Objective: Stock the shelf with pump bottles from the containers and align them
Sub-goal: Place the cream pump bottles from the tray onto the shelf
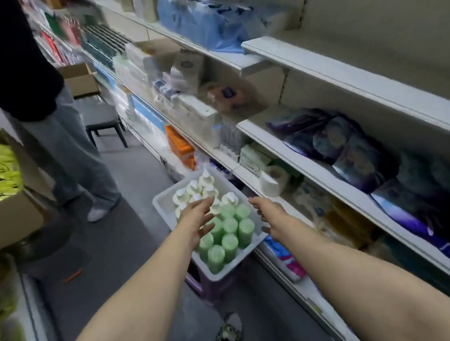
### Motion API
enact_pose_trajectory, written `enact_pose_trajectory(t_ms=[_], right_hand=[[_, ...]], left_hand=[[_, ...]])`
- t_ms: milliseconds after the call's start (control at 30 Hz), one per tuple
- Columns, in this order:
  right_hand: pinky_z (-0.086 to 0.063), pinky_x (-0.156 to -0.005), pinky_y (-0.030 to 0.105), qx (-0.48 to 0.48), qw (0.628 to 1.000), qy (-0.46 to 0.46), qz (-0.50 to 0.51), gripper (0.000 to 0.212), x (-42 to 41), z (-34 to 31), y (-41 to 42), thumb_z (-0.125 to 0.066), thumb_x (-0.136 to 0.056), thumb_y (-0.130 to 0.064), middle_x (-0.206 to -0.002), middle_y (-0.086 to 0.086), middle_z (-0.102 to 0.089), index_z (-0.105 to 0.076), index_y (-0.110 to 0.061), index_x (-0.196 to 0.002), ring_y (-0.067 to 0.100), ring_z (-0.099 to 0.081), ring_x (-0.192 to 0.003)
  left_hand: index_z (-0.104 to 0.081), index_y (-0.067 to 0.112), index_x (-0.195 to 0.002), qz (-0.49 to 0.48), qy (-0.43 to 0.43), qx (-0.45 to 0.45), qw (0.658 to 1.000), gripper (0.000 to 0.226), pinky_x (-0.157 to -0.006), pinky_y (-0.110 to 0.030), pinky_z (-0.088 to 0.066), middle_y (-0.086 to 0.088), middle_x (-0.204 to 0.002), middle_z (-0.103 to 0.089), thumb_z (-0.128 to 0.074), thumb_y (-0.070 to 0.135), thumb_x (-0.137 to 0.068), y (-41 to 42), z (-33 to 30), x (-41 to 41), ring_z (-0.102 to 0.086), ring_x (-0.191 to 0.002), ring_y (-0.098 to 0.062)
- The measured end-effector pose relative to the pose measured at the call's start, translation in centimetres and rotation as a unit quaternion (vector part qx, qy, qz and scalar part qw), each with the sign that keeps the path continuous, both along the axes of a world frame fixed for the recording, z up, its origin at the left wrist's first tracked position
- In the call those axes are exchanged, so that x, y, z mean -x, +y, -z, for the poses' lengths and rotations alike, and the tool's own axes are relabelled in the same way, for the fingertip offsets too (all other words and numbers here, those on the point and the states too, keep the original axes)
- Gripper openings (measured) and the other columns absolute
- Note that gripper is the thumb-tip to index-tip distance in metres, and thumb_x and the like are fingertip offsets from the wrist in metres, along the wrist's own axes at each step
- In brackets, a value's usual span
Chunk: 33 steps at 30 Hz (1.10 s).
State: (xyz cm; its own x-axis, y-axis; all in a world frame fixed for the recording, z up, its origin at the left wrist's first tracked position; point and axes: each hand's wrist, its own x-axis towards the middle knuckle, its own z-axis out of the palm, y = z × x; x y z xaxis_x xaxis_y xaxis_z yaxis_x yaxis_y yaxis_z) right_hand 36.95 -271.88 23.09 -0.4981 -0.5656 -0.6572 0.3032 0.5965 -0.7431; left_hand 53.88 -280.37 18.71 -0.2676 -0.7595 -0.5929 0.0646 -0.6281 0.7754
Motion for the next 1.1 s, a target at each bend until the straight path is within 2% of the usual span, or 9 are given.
enact_pose_trajectory(t_ms=[67, 200, 333, 500, 600, 667, 867, 967, 1100], right_hand=[[-0.041, -0.039, 0.020, -0.001, 1.000, -0.017, 0.002, 0.028, 1.0, 1.6, -3.1, -0.073, -0.085, -0.033, -0.073, -0.001, -0.061, -0.063, -0.011, -0.098, 0.011, -0.060, -0.056], [-0.045, -0.064, 0.028, -0.013, 0.999, -0.041, -0.004, 0.047, 2.8, 5.1, -8.2, -0.070, -0.085, -0.036, -0.097, 0.004, -0.065, -0.063, -0.008, -0.123, 0.017, -0.060, -0.080], [-0.057, -0.075, 0.036, -0.034, 0.998, -0.049, 0.017, 0.036, 5.2, 6.7, -12.0, -0.072, -0.084, -0.031, -0.098, 0.008, -0.070, -0.068, -0.008, -0.112, 0.023, -0.067, -0.086], [-0.040, -0.037, 0.015, -0.078, 0.994, -0.043, 0.057, 0.016, 6.9, 9.2, -14.4, -0.075, -0.083, -0.028, -0.071, 0.000, -0.064, -0.066, -0.015, -0.079, 0.010, -0.061, -0.055], [-0.059, -0.067, 0.031, -0.101, 0.990, -0.055, 0.083, 0.027, 7.0, 10.8, -15.5, -0.077, -0.079, -0.031, -0.086, 0.009, -0.072, -0.070, -0.009, -0.092, 0.026, -0.071, -0.082], [-0.056, -0.088, 0.039, -0.116, 0.986, -0.047, 0.106, 0.035, 6.9, 11.9, -16.0, -0.077, -0.078, -0.035, -0.101, 0.012, -0.072, -0.070, -0.009, -0.101, 0.030, -0.069, -0.098], [-0.046, -0.082, 0.030, -0.164, 0.965, -0.090, 0.183, 0.040, 5.4, 14.0, -17.4, -0.064, -0.092, -0.043, -0.110, 0.011, -0.062, -0.062, -0.016, -0.121, 0.017, -0.055, -0.084], [-0.044, -0.095, 0.034, -0.180, 0.950, -0.089, 0.239, 0.034, 4.4, 15.0, -18.1, -0.062, -0.092, -0.047, -0.101, 0.003, -0.060, -0.059, -0.020, -0.113, 0.020, -0.056, -0.093], [-0.042, -0.083, 0.032, -0.155, 0.940, -0.086, 0.291, 0.025, 2.7, 16.5, -18.6, -0.060, -0.090, -0.054, -0.088, -0.011, -0.060, -0.058, -0.030, -0.086, 0.010, -0.057, -0.085]], left_hand=[[-0.063, 0.023, -0.114, 0.014, -0.004, 0.009, 1.000, 0.039, -0.069, -0.030, -0.057, 0.001, -0.111, -0.065, -0.078, 0.040, -0.081, -3.6, 0.5, 0.4, -0.065, -0.102, -0.016], [-0.063, 0.024, -0.111, 0.057, -0.036, 0.010, 0.998, 0.032, -0.080, -0.032, -0.055, 0.000, -0.114, -0.064, -0.075, 0.039, -0.084, -10.7, 0.3, 1.6, -0.062, -0.106, -0.015], [-0.063, 0.024, -0.113, 0.114, -0.063, 0.039, 0.991, 0.035, -0.090, -0.034, -0.053, -0.002, -0.120, -0.065, -0.073, 0.042, -0.086, -16.5, 0.7, 4.3, -0.059, -0.114, -0.018], [-0.065, 0.021, -0.119, 0.194, -0.135, 0.066, 0.969, 0.044, -0.084, -0.031, -0.049, 0.000, -0.115, -0.067, -0.077, 0.042, -0.082, -18.8, 3.5, 7.4, -0.059, -0.110, -0.018], [-0.065, 0.018, -0.120, 0.256, -0.133, 0.075, 0.955, 0.045, -0.074, -0.024, -0.047, -0.001, -0.113, -0.067, -0.079, 0.036, -0.081, -20.9, 5.0, 8.6, -0.061, -0.107, -0.016], [-0.064, 0.018, -0.122, 0.311, -0.131, 0.078, 0.938, 0.046, -0.076, -0.022, -0.048, -0.004, -0.117, -0.065, -0.080, 0.033, -0.081, -22.7, 6.2, 9.5, -0.062, -0.105, -0.014], [-0.063, 0.018, -0.124, 0.479, -0.130, 0.074, 0.865, 0.048, -0.101, -0.036, -0.048, -0.007, -0.129, -0.059, -0.081, 0.027, -0.081, -26.5, 10.9, 11.6, -0.057, -0.119, -0.022], [-0.063, 0.018, -0.124, 0.531, -0.116, 0.072, 0.836, 0.046, -0.101, -0.036, -0.048, -0.003, -0.128, -0.061, -0.080, 0.026, -0.081, -27.4, 13.0, 12.4, -0.056, -0.121, -0.021], [-0.062, 0.022, -0.127, 0.586, -0.116, 0.070, 0.799, 0.046, -0.098, -0.032, -0.046, -0.001, -0.130, -0.058, -0.078, 0.026, -0.084, -28.1, 15.1, 13.4, -0.052, -0.121, -0.019]])
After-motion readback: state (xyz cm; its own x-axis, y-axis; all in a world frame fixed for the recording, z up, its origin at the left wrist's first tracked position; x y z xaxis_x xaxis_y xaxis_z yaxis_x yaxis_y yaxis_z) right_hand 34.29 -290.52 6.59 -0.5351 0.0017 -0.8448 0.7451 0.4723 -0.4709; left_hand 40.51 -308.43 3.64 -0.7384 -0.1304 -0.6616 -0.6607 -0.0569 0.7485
